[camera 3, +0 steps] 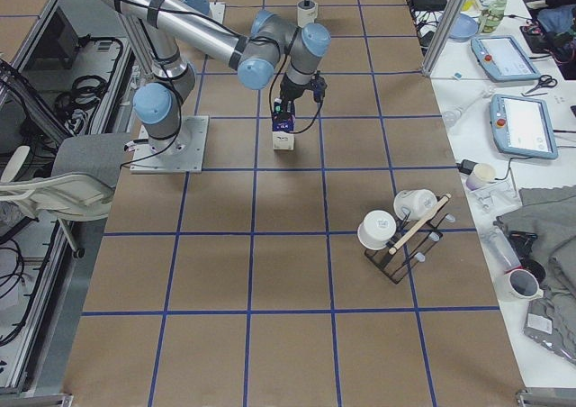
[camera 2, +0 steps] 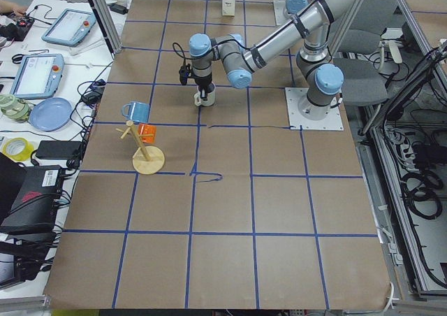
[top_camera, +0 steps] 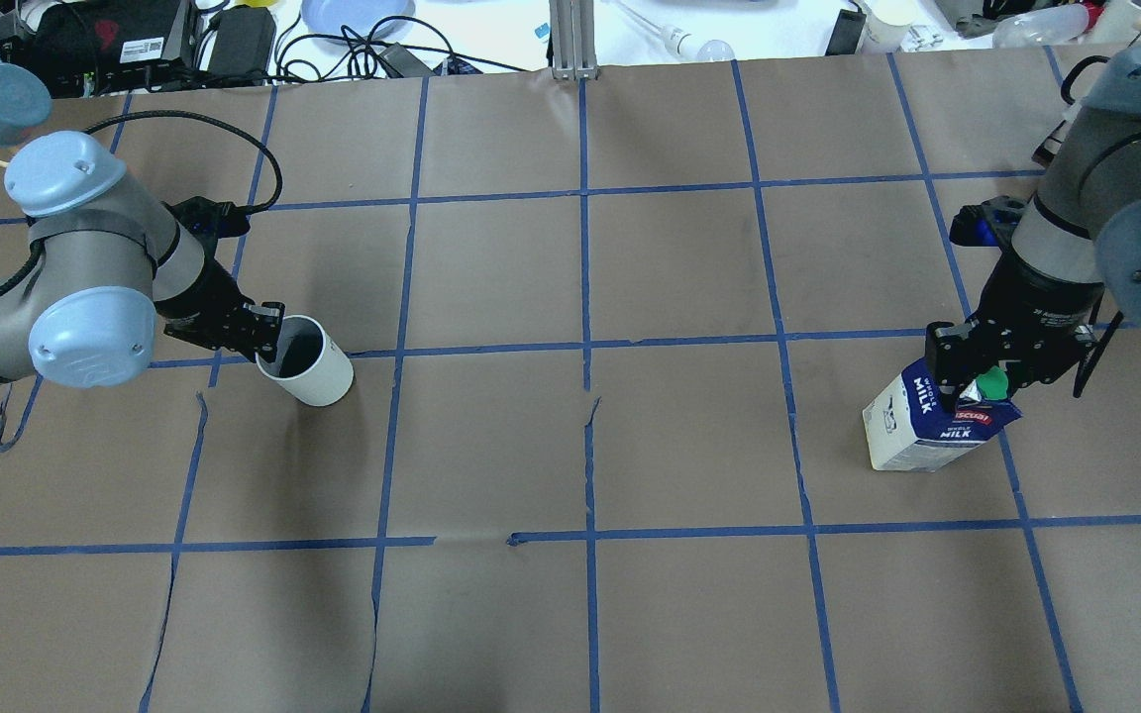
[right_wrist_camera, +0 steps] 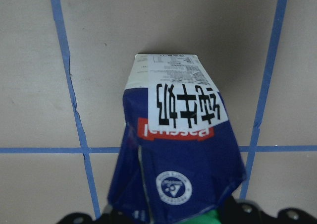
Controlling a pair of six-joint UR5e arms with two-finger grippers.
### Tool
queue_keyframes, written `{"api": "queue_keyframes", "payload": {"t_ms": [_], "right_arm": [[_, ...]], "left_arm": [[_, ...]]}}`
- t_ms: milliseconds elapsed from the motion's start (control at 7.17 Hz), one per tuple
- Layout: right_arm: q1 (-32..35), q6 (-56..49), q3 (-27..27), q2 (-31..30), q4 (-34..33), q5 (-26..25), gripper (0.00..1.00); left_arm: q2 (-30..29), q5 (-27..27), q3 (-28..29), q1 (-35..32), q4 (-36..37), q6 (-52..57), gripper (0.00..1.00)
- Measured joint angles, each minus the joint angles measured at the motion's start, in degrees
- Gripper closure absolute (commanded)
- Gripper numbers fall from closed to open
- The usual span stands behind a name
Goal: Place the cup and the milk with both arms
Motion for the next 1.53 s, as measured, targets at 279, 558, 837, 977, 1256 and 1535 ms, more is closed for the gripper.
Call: {"api": "queue_keyframes", "payload": {"t_ms": [279,558,837,977,1256,1535], "right_arm": [[0.1,0.0,-1.8,-0.1,0.2,-0.1,0.51],[0.7,0.1,-4.8,-0.2,1.0,0.1,0.51],[3.7,2.8,-6.0,-0.4,1.5,0.6,0.51],[6.5,5.8,-6.2,-0.4,1.5,0.8,0.51],[13.4,13.6,-7.4,-0.1,1.4,1.3,0.51],[19.6,21.3,-8.8,1.0,1.1,2.9,0.50]], "left_arm": [[0.1,-0.1,0.7,-0.5,0.0,-3.7,0.94],[1.6,-1.2,2.4,-4.1,-0.9,-8.7,0.94],[2.2,-1.5,5.5,-13.3,-1.6,-18.2,0.94],[1.9,-1.4,6.4,-18.3,-1.4,-23.6,0.94],[1.2,-1.5,6.9,-25.9,-0.8,-32.7,0.94],[0.5,-1.5,7.3,-28.9,-0.7,-35.3,0.94]]}}
